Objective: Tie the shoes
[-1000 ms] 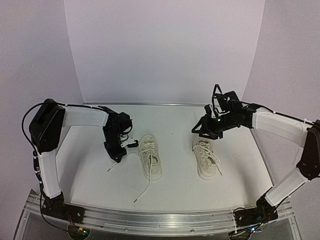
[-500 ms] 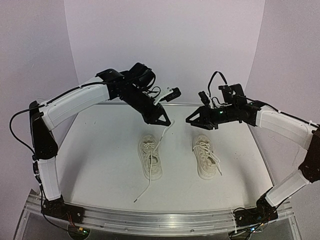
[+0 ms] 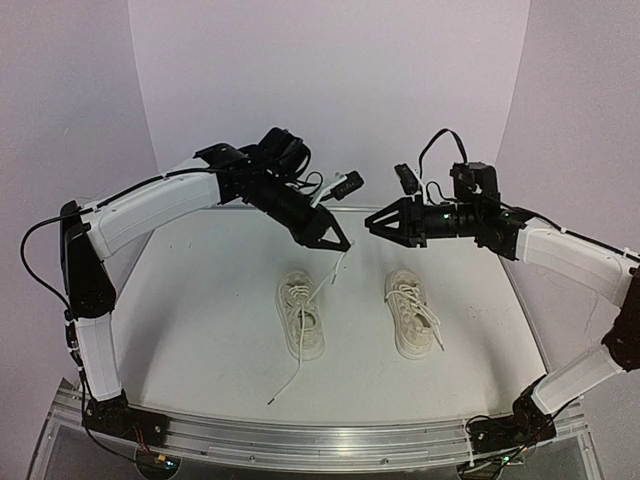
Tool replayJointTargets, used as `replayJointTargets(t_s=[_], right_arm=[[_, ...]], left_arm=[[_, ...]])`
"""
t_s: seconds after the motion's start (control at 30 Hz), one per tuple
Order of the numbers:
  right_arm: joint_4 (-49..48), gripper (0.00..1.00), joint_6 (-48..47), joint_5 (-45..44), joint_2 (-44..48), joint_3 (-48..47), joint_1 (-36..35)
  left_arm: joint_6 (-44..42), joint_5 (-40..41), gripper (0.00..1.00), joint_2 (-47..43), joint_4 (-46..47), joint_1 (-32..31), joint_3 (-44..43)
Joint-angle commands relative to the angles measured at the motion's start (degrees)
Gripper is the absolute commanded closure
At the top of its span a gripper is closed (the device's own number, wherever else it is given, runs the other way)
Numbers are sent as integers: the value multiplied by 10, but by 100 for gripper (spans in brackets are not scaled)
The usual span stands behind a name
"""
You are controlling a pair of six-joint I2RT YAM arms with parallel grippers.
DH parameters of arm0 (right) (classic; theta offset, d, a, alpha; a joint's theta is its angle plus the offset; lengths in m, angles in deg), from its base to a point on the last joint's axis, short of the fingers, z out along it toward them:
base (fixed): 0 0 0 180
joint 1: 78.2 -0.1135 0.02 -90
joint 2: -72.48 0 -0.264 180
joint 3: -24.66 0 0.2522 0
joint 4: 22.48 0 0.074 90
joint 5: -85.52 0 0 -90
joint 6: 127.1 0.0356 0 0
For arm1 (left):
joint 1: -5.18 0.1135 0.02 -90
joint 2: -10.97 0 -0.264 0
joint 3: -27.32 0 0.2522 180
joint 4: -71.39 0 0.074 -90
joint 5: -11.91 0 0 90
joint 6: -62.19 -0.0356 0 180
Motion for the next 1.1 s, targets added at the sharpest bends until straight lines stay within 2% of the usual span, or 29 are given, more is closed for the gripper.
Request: replayJointTargets(t_s=[0.0, 0.2, 0.37, 0.83, 0.9, 1.07], right_arm=[[-48, 64, 30, 21, -1, 15, -19], [-57, 60, 43, -12, 43, 71, -21], [-89, 58, 64, -50, 44, 94, -33], [-106, 58, 44, -59, -44, 43, -52], [-106, 60, 43, -58, -51, 34, -53], [-107, 77, 41, -49, -63, 13, -53]], left_arm=[[35, -3, 100, -10, 48, 2, 12], [133, -18, 100, -13, 134, 16, 42], [205, -15, 100, -26, 224, 21, 79], [251, -24, 100, -40, 269, 24, 111], [254, -25, 100, -40, 270, 25, 112], [260, -24, 100, -42, 272, 28, 114]])
